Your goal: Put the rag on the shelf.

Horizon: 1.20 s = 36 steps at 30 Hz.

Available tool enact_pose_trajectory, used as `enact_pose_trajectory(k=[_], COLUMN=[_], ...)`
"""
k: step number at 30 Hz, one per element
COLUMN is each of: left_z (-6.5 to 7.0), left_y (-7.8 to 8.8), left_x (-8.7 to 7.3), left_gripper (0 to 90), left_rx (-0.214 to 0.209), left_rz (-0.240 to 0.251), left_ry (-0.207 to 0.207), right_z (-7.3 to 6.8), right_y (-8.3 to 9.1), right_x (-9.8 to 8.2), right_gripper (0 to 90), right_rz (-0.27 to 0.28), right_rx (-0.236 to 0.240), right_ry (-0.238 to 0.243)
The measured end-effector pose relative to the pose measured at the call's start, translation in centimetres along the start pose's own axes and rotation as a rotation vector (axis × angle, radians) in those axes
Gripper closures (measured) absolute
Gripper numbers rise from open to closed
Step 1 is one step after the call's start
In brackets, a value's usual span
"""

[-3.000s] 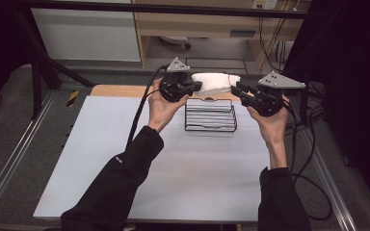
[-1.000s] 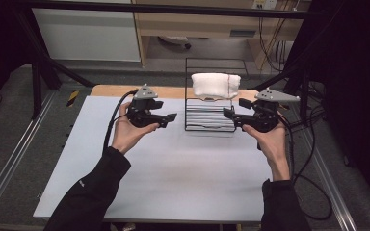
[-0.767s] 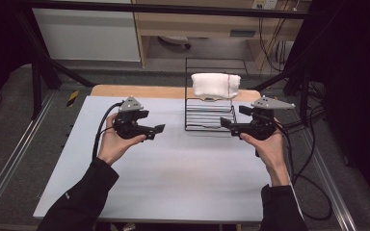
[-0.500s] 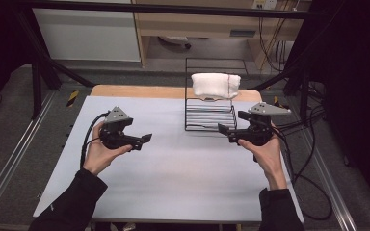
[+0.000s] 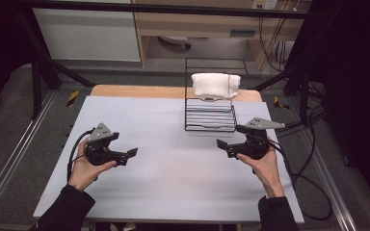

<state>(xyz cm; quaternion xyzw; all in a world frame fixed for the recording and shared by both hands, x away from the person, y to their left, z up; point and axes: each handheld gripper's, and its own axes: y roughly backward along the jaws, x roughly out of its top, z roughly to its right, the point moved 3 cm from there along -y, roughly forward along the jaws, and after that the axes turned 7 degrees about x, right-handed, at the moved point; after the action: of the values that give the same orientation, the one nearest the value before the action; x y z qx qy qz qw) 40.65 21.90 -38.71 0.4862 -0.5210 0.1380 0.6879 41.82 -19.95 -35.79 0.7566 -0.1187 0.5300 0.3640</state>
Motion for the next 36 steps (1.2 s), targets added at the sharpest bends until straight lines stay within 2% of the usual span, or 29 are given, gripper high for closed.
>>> enact_pose_trajectory(k=[9,21,24,29,36], left_z=[0.0,-0.3,-0.4,-0.7,-0.8], left_y=[0.1,0.4,0.5,0.5,0.6], left_x=[-2.8,-6.4,-7.1,-7.7,-8.6], left_gripper=[6.2,6.5,6.6,6.6,6.5], left_rx=[-0.002,-0.009,-0.010,-0.005,-0.001], left_rz=[-0.017,-0.045,-0.062,-0.067,-0.084], left_ry=[-0.009,0.002,-0.013,-0.007,-0.002], right_z=[0.1,0.2,0.4,0.7,0.8], right_y=[0.0,-0.1,-0.1,0.0,0.2], right_x=[-3.0,-7.3,-8.4,-10.1,-10.8], right_gripper=[0.7,0.7,0.7,0.7,0.7], right_rz=[-0.027,-0.074,-0.090,-0.112,-0.111], right_rx=[0.023,0.045,0.043,0.048,0.050], right_ry=[-0.024,-0.045,-0.057,-0.061,-0.067])
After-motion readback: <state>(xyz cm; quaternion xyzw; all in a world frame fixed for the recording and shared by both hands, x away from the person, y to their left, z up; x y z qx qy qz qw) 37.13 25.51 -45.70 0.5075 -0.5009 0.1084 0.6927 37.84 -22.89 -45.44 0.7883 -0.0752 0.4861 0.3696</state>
